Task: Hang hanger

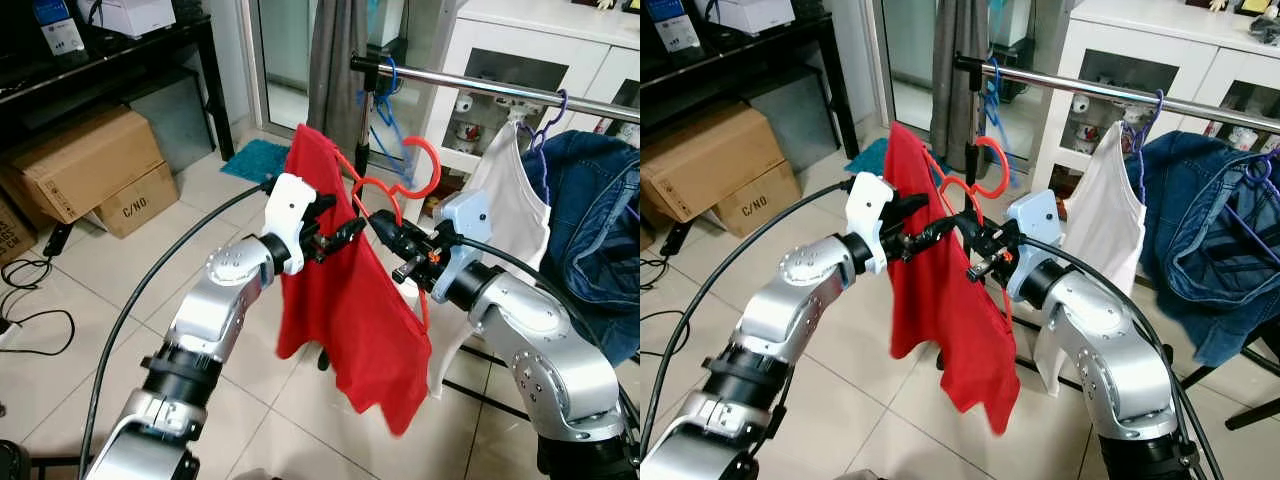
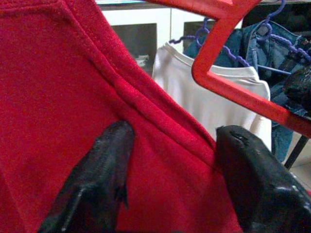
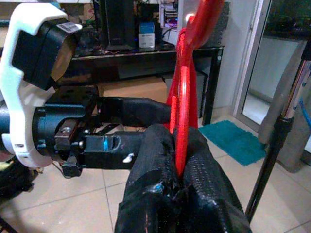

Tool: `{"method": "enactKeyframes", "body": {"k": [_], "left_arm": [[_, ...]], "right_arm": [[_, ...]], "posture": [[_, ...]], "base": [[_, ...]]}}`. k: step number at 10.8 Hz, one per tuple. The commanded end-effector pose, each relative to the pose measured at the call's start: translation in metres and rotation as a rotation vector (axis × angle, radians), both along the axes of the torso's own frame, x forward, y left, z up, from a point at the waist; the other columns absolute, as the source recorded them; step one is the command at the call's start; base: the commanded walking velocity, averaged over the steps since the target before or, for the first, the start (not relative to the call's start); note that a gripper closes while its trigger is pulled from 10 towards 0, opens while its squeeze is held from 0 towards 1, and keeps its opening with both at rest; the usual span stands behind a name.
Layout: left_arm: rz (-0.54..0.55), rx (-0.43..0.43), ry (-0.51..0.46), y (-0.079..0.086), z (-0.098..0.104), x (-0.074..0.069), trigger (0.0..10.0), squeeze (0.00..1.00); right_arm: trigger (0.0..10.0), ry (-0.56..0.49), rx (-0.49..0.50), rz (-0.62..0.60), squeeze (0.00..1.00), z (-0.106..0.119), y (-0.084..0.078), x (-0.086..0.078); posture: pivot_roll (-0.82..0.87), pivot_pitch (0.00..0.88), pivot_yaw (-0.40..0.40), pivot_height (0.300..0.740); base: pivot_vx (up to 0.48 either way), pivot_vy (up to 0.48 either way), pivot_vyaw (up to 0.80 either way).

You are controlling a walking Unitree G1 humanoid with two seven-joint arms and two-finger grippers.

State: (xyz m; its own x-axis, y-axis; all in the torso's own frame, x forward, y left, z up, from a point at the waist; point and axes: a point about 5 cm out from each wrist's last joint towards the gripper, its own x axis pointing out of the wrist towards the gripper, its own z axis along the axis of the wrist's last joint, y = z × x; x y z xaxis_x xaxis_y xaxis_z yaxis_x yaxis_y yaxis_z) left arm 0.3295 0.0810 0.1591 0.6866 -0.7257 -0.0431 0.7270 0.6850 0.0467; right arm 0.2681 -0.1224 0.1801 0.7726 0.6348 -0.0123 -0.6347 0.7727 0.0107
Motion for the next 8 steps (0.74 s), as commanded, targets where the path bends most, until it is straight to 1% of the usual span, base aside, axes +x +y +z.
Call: {"method": "enactKeyframes", "body": {"k": [1, 2, 8], "left_arm": [[-0.009, 0.003, -0.016, -0.0002, 0.0028, 0.0017, 0.0, 0.0], [-0.018, 0.004, -0.017, -0.0009, 0.0024, 0.0032, 0.0, 0.0], [0.005, 0.006, -0.019, 0.0024, 0.0005, 0.0088, 0.0, 0.0]], "right_arm": [[0.0, -0.081, 0.029, 0.023, 0.0, 0.0148, 0.002, -0.004], [0.0, -0.089, 0.038, 0.028, 0.0, 0.0166, 0.0026, -0.004], [0.0, -0.099, 0.04, 0.027, 0.0, 0.0177, 0.0015, -0.0026]], "posture": [[-0.12, 0.0, 0.022, 0.74], [-0.12, 0.0, 0.023, 0.74], [-0.12, 0.0, 0.021, 0.74]], "base": [[0.0, 0.0, 0.0], [0.0, 0.0, 0.0], [0.0, 0.0, 0.0]]}}
